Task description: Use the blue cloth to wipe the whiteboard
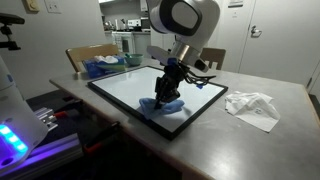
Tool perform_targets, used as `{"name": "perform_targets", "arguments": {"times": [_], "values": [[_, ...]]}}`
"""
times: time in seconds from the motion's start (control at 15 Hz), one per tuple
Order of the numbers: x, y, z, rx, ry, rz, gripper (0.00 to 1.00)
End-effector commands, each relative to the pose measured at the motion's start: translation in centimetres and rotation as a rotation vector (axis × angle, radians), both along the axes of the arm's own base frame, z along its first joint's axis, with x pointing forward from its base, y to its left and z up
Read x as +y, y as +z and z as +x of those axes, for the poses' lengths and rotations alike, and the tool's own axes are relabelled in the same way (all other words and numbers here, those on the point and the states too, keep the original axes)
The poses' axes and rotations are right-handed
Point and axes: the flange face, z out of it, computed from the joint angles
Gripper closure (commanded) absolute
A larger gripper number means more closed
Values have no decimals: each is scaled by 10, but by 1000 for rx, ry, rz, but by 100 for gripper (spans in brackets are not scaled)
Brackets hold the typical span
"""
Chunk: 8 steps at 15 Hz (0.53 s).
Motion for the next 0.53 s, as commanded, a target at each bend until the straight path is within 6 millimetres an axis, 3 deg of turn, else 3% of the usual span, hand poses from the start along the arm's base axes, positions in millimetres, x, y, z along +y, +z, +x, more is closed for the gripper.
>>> {"name": "perform_targets", "arguments": {"times": [0.0,0.47], "values": [[15,-14,-16,58,2,8,97],[36,-13,-7,49,33,27,97]]}}
